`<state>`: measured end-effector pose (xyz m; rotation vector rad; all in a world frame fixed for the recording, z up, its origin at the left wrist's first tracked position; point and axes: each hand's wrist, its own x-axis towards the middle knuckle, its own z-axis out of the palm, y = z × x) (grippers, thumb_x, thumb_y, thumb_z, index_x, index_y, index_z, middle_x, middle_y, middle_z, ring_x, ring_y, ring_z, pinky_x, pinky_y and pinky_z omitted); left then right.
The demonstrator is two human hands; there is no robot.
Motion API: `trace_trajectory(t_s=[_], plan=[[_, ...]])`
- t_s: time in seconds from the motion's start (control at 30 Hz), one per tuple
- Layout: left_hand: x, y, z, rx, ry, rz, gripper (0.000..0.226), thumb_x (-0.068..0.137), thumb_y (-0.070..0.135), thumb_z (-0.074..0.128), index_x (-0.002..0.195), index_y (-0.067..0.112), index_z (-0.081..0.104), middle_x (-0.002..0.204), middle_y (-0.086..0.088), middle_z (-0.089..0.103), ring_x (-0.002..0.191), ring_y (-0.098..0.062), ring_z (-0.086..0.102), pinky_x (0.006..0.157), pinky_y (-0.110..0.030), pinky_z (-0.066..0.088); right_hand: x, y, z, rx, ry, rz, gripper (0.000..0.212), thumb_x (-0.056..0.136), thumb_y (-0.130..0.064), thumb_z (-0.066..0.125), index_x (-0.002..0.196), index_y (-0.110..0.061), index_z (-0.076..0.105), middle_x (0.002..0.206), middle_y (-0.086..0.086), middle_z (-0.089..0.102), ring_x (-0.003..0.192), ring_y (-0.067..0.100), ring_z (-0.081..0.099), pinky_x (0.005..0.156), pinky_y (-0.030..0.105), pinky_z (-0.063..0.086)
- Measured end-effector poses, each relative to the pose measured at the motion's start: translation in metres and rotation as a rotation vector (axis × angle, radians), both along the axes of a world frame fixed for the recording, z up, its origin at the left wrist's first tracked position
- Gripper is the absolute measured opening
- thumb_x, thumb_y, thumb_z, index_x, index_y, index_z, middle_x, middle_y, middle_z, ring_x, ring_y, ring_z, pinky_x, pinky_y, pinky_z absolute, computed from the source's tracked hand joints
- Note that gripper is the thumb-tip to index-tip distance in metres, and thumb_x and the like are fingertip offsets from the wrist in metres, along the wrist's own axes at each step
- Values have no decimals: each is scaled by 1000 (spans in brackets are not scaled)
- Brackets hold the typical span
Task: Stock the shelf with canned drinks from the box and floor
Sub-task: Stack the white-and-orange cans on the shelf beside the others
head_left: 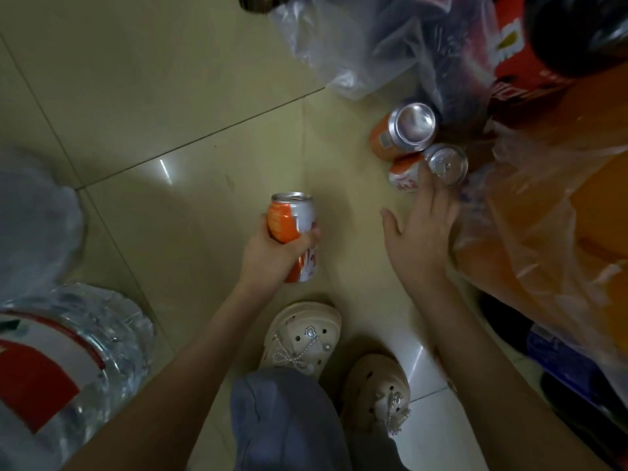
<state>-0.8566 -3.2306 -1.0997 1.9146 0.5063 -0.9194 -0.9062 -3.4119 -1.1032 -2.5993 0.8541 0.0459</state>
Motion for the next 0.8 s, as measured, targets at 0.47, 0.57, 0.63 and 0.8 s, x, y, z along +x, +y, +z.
trace_trajectory(t_s=[0.47, 0.57, 0.63, 0.8], plan=[[-13, 14, 7, -296, 238, 217, 77, 53, 41, 80, 115, 17, 41, 112, -7, 62, 93, -18, 69, 83, -39, 56, 28, -12, -11, -48, 134, -203, 79, 84, -33, 66, 141, 1, 24, 138, 21, 34, 126, 33, 37, 104, 26, 18], [-15, 21, 19, -342, 275, 203, 78, 54, 43, 80, 120, 19, 46, 115, -7, 65, 96, -20, 69, 85, -43, 55, 16, 2, -4, 56, 71, -225, 70, 74, -31, 76, 122, 9, 46, 116, 27, 49, 107, 39, 50, 92, 29, 27], [-16, 25, 39, -371, 271, 217, 66, 62, 35, 78, 120, 22, 49, 115, -7, 66, 96, -19, 69, 82, -40, 56, 2, 15, 9, 172, 38, -268, 73, 66, -28, 82, 120, 9, 49, 111, 26, 52, 101, 39, 52, 88, 30, 32], [-6, 37, 129, -470, 277, 286, 68, 60, 24, 77, 122, 13, 52, 104, -8, 67, 89, -20, 67, 75, -36, 56, -21, 36, 112, 505, -20, -344, 66, 64, -17, 82, 120, -4, 50, 111, 2, 59, 97, 11, 57, 76, 1, 34]])
